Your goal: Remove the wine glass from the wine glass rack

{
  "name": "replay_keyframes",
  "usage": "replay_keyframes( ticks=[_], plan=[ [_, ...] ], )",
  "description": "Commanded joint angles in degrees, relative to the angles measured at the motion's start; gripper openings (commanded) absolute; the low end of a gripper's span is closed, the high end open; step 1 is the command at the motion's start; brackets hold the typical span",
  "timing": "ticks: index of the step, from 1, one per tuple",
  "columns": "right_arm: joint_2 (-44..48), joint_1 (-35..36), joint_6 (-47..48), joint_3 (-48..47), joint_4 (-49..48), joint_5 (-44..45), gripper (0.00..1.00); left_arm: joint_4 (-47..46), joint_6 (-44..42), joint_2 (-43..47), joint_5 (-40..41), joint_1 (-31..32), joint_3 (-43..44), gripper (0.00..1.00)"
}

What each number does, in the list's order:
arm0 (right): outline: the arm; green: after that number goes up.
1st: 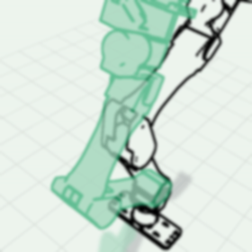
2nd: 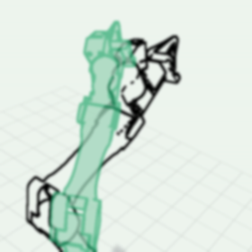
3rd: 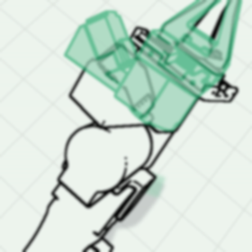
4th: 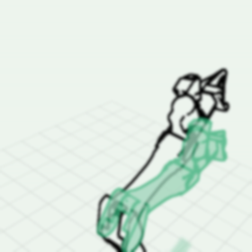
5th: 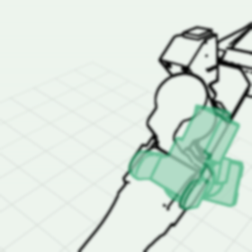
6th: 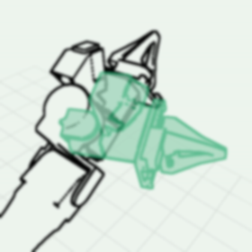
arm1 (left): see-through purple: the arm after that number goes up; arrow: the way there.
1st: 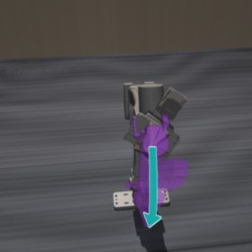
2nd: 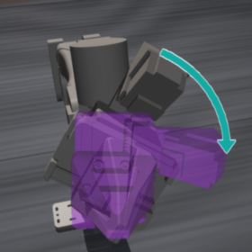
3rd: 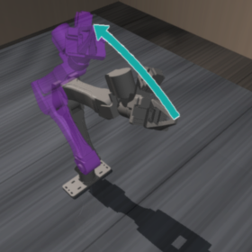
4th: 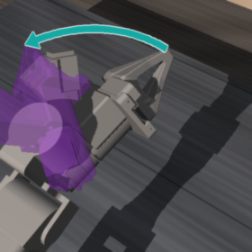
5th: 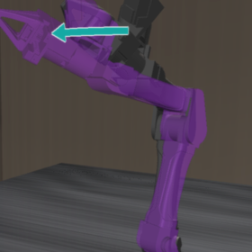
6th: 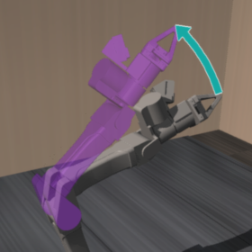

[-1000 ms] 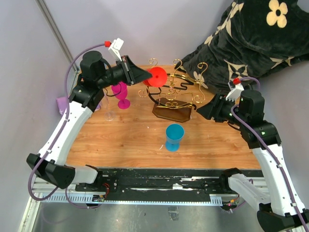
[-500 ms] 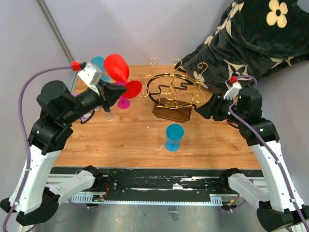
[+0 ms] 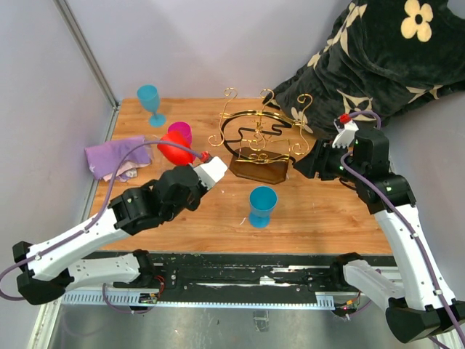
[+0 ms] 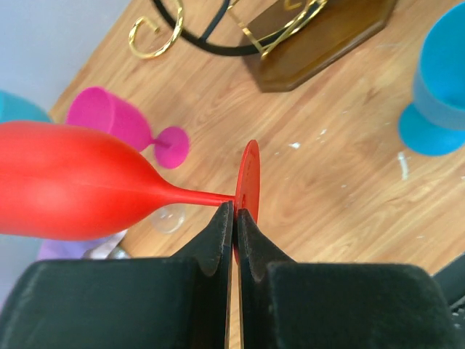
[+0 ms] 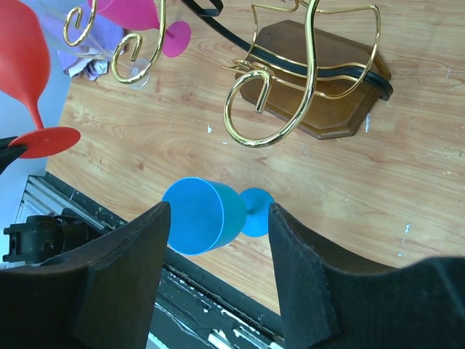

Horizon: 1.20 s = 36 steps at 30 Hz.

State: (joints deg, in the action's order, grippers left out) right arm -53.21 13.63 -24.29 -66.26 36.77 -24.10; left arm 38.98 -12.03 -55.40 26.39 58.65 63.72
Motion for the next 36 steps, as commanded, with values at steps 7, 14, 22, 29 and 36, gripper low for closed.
replay_keyframes(
  ticks=[7, 14, 22, 29, 36],
  plan=[
    [0.2, -1.5, 3.6, 0.0, -0.2, -1.1, 0.59, 6.4, 6.3, -5.5, 34.5, 12.5, -9.0, 0.0],
    [1.8, -1.7, 2.8, 2.4, -1.7, -2.7, 0.59, -1.0, 7.7, -4.8, 37.8, 13.6, -18.0, 0.01],
    [2.0, -1.7, 2.7, 3.5, -2.2, -3.4, 0.6, -11.8, 4.5, -13.9, 44.6, 13.6, -24.3, 0.01],
    [3.0, -1.9, 2.6, 4.2, -2.2, -3.8, 0.6, -16.3, 12.4, -22.5, 44.1, 13.5, -26.0, 0.0],
    [2.3, -2.0, 2.4, 4.9, -2.5, -4.7, 0.61, -19.4, 16.5, -32.9, 47.3, 13.4, -26.1, 0.0]
  ],
)
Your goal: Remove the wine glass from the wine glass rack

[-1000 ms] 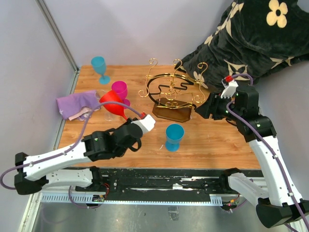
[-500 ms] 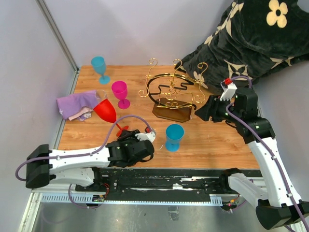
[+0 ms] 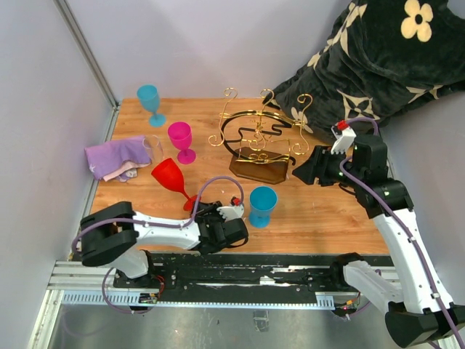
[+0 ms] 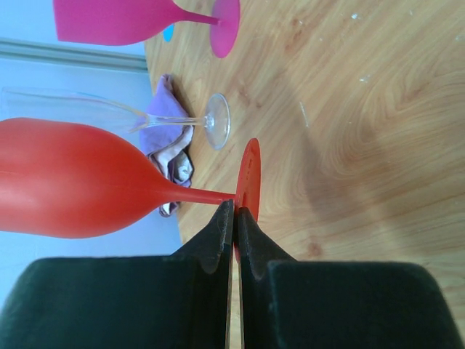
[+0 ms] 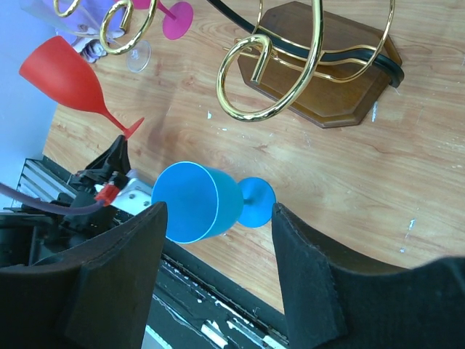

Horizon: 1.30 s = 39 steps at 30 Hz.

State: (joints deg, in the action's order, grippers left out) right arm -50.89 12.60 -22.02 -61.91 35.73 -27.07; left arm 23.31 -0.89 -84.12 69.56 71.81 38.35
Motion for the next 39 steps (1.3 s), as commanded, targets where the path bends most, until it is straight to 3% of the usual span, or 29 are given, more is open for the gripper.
replay_keyframes(
  ticks=[1, 10, 23, 30, 39],
  plan=[
    [0.0, -1.1, 0.2, 0.5, -1.4, -1.7, 0.61, -3.5, 6.1, -4.9, 3.8, 0.3, -0.7, 0.0],
    [-0.4, -1.3, 0.1, 1.0, -1.6, -1.9, 0.61, -11.4, 3.7, -12.0, 3.0, -1.1, -1.8, 0.0],
    [-0.3, -1.5, 0.7, 0.8, -1.0, -2.0, 0.61, 0.4, 20.4, -26.9, 6.6, -2.5, 7.0, 0.01],
    [-1.1, -1.7, 0.4, 0.5, -1.1, -2.5, 0.61, 2.3, 22.8, -28.3, 7.2, -2.5, 8.1, 0.18],
    [-1.5, -1.7, 0.0, 0.6, -1.6, -3.0, 0.61, -0.2, 18.9, -28.9, 4.4, -1.1, 8.1, 0.4]
  ],
)
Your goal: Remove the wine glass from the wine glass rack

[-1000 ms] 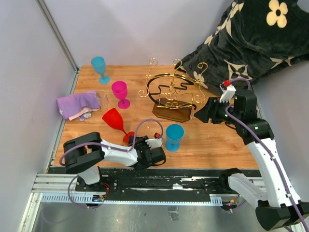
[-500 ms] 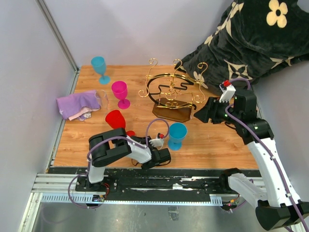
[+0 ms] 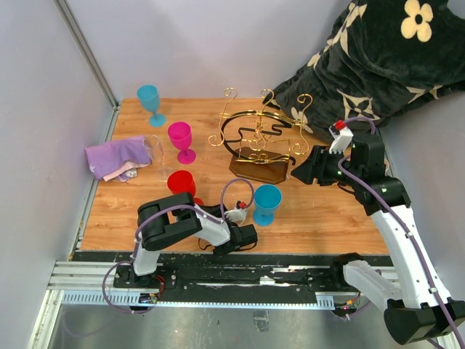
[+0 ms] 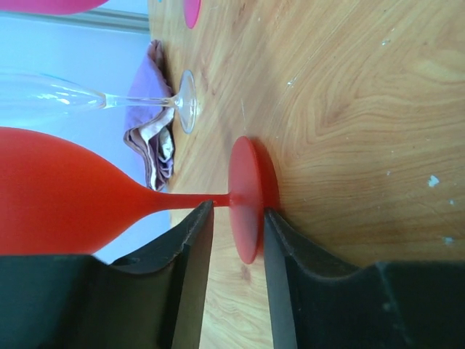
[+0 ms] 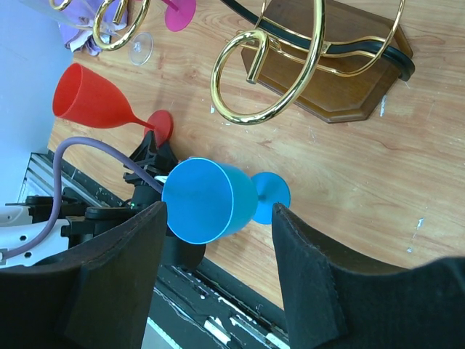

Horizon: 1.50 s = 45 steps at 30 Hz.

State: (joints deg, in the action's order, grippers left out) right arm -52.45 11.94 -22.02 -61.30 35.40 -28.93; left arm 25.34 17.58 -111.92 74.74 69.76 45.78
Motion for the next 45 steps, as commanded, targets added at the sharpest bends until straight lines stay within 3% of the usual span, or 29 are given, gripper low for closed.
replay_keyframes(
  ticks=[1, 8, 13, 19, 32, 40, 45],
  plan=[
    [0.1, -1.0, 0.0, 0.0, -1.2, -1.1, 0.61, -2.5, 0.1, -1.1, -1.0, 1.1, 0.6, 0.42],
    [0.3, -1.0, 0.2, -0.3, -1.2, -1.0, 0.61, -3.5, -1.1, 1.2, -3.9, 2.5, 0.4, 0.58],
    [0.2, -1.0, 0.0, -0.3, -1.2, -1.2, 0.61, -4.5, -2.0, 4.2, -6.7, 4.6, 0.0, 0.76],
    [0.0, -1.0, -0.4, -0.4, -1.3, -1.5, 0.6, -3.7, -2.5, 4.5, -9.0, 6.8, 0.8, 0.83],
    [-0.2, -1.0, -0.6, -0.6, -1.2, -1.7, 0.6, -10.4, -9.0, 19.8, -20.1, 10.2, -4.6, 0.83],
    [-0.6, -1.0, -0.5, -0.8, -1.0, -1.8, 0.6, -6.2, -12.3, 28.8, -24.7, 10.6, -2.7, 0.76],
    [-1.2, -1.0, -0.3, -1.6, -0.7, -1.2, 0.6, -0.9, -12.3, 38.8, -31.8, 10.7, 0.5, 0.76]
  ],
)
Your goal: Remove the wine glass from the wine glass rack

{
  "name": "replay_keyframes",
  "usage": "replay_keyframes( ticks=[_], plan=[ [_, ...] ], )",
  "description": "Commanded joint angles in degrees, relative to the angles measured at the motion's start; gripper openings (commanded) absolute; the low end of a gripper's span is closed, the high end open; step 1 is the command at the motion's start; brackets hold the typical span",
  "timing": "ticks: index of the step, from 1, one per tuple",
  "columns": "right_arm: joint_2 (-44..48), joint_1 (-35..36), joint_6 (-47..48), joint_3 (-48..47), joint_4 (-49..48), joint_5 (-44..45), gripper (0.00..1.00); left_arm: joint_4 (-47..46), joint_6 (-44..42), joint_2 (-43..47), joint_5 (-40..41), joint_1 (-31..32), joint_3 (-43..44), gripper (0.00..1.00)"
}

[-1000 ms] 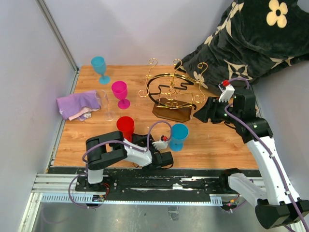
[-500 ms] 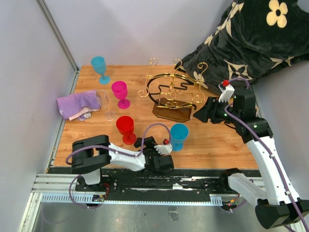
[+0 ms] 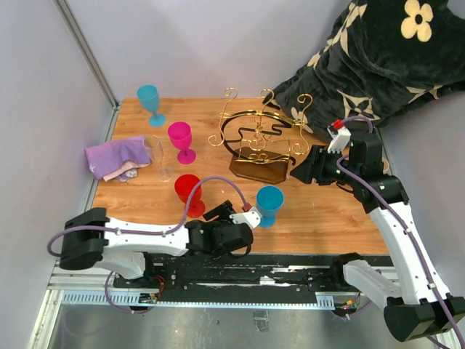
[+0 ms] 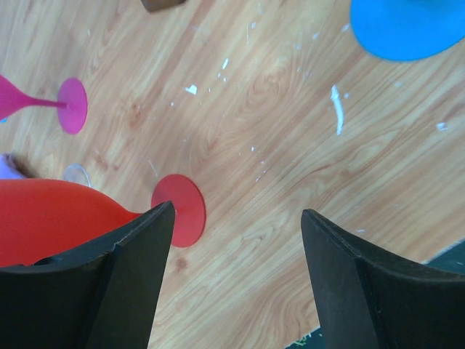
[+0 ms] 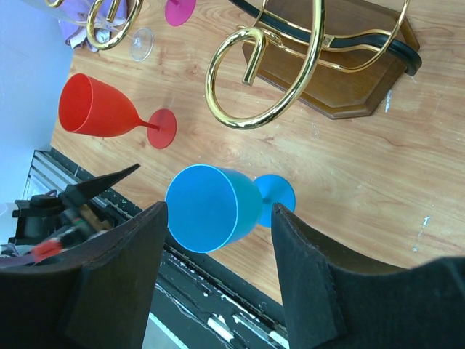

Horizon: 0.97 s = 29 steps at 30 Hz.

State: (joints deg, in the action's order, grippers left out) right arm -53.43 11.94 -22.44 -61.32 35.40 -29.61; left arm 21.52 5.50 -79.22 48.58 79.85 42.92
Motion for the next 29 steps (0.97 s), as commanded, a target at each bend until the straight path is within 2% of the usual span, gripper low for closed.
replay_keyframes(
  ticks=[1, 7, 13, 16, 19, 22, 23, 25, 27, 29],
  plan=[
    [-0.3, -1.0, 0.2, -1.8, -0.5, -0.3, 0.6, 3.7, 0.5, 7.4, -6.7, 0.6, 4.2, 0.76],
    [-1.0, -1.0, 1.0, -4.6, 0.3, 0.6, 0.63, 4.8, 2.0, 13.5, -10.4, 0.7, 10.9, 0.74],
    [-6.2, -1.0, 4.1, -15.8, 7.1, 1.6, 0.68, 6.5, 2.9, 12.7, -7.3, -0.5, 23.3, 0.9],
    [-11.0, -1.0, 6.6, -24.0, 11.5, 4.3, 0.74, 6.3, 4.2, 13.8, -13.3, -11.3, 29.6, 0.92],
    [-14.1, -1.2, 8.0, -28.8, 11.7, 7.2, 0.81, 7.3, 8.4, 15.9, -23.8, -32.4, 33.5, 0.92],
    [-16.1, -1.9, 8.1, -30.3, 9.5, 8.8, 0.87, 13.0, 11.7, 14.1, -24.7, -49.6, 38.7, 0.95],
    [-16.8, -2.2, 8.0, -30.6, 9.3, 9.8, 0.9, 14.9, 12.1, 13.2, -25.9, -53.4, 40.0, 0.95],
    [-18.2, -3.2, 6.9, -32.0, 9.9, 11.0, 0.95, 17.0, 13.4, 12.0, -29.1, -59.6, 41.2, 0.96],
    [-19.4, -4.0, 6.6, -32.4, 10.3, 11.7, 0.99, 16.4, 13.7, 12.1, -29.2, -60.7, 40.0, 0.97],
    [-19.7, -4.5, 6.3, -32.2, 10.7, 12.0, 0.99, 15.3, 13.9, 12.4, -29.4, -61.2, 38.7, 0.97]
  ],
)
